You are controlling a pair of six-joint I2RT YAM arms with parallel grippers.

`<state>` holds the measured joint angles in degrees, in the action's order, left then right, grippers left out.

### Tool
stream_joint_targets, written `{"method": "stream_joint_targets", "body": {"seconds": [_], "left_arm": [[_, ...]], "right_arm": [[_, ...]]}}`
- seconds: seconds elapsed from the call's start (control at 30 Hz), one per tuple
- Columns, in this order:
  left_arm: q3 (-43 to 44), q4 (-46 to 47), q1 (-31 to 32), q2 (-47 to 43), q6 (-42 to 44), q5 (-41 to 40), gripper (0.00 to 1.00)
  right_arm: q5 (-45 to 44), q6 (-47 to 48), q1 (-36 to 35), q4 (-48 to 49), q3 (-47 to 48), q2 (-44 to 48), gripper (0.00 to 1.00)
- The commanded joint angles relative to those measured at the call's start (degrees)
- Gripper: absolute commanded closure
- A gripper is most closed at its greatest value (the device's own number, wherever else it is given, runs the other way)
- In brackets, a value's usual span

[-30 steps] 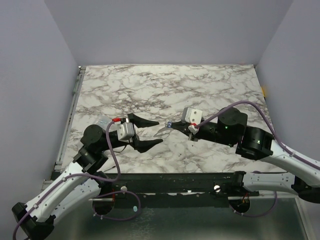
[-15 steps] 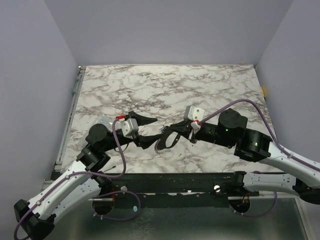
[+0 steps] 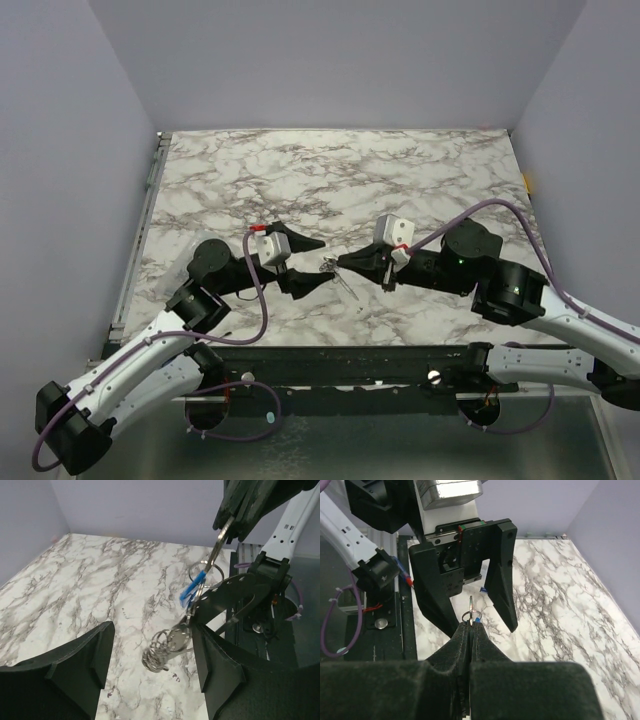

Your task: Put the keys on the keyring

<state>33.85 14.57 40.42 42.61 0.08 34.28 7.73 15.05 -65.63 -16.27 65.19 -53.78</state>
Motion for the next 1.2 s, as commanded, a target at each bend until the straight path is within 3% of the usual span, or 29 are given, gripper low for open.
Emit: {"method": "stream_joint_targets", "body": {"seconds": [0.0, 0.27, 0.4, 0.5, 0.57, 0.63, 0.67, 0.73, 0.77, 0.87, 0.93, 1.07, 1.17], "left_arm": [[-1.1, 5.4, -0.3, 0.1, -3.2, 4.3, 0.31], [-2.3, 10.4, -0.1, 0.1, -7.5, 9.1, 0.17], [-2.4, 12.7, 0.2, 0.6, -10.2, 12.6, 0.22], [-3.0, 16.4, 0.5, 0.8, -13.3, 14.8, 0.37], [-3.1, 18.0, 0.7, 0.9, -14.9, 15.0, 0.68], [-3.0, 18.7, 0.7, 0.6, -15.9, 14.8, 0.90], [-3.1, 19.0, 0.8, 0.4, -16.2, 14.4, 0.97], [-3.3, 19.3, 0.8, -0.3, -16.4, 13.1, 1.00], [-3.4, 19.3, 0.8, -0.7, -16.4, 12.4, 1.00], [-3.6, 19.3, 0.7, -1.8, -16.6, 8.3, 1.00], [-3.5, 19.3, 0.6, -2.4, -17.5, 4.5, 1.00], [-3.4, 19.4, 0.5, -3.4, -20.6, -6.2, 1.00], [-4.3, 20.8, 0.5, -4.3, -23.6, -12.0, 1.00]], "right_arm": [[4.9, -0.6, 0.1, 3.3, -0.8, 0.8, 0.99], [8.0, -3.2, 0.0, 6.4, -1.6, 1.8, 0.99], [9.5, -3.8, 0.1, 7.2, -2.0, 1.7, 0.99], [9.7, -4.3, 0.0, 8.4, -2.6, 1.2, 0.99], [8.6, -4.7, 0.0, 9.0, -3.0, 0.8, 0.99], [6.5, -5.5, 0.0, 9.8, -3.6, 0.4, 0.99], [5.1, -6.2, 0.0, 10.5, -4.1, 0.2, 0.99], [2.0, -8.0, 0.1, 12.1, -4.9, -0.4, 0.99], [0.2, -8.9, 0.1, 12.9, -5.5, -0.8, 0.96], [-6.0, -11.5, 0.1, 14.0, -5.9, -1.9, 0.56], [-12.1, -13.1, 0.1, 13.7, -5.8, -2.2, 0.39], [-18.6, -13.7, 0.1, 15.4, -7.9, 0.4, 0.21], [-18.2, -13.6, 0.1, 15.7, -10.3, 3.6, 0.09]]}}
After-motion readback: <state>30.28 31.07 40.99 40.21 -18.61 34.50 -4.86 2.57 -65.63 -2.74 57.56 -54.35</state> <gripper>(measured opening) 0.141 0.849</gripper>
